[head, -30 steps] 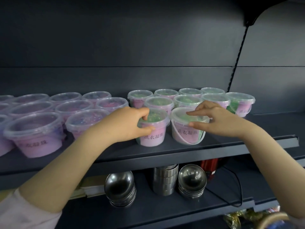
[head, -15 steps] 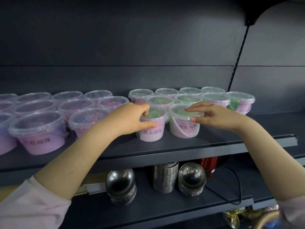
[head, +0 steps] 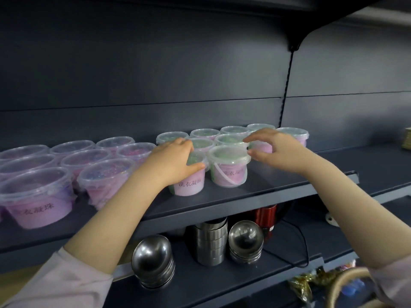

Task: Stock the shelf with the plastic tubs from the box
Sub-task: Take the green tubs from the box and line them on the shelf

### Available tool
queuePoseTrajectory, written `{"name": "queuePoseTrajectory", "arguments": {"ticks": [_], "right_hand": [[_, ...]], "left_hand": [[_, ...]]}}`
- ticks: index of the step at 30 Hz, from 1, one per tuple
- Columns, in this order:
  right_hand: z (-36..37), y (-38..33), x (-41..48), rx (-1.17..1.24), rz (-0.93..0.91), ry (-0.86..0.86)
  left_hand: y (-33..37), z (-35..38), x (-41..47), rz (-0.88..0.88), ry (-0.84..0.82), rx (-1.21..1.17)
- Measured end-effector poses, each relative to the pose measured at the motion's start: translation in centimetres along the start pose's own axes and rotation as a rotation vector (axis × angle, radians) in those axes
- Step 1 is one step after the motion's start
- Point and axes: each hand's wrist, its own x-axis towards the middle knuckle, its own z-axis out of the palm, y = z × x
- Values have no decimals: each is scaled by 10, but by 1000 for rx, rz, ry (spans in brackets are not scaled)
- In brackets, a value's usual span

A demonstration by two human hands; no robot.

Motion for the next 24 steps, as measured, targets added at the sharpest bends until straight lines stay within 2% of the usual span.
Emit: {"name": "queuePoseTrajectory", "arguments": {"ticks": [5,9,12,18,24], "right_hand": [[-58,10,-43,-285,50,124],[-96,33,-105,-436,197,256],[-125,59,-164,-504,295,264],[-185,114,-285,-561,516,211],[-214,161,-392,-581,667,173]], "left_hand": [[58,-5,17,165,237,14],[134,-6,28,305,447,-142],[201,4,28,406,525,-221],[339,27,18,588,458,-297],[448,62,1,687,359,-318]]}}
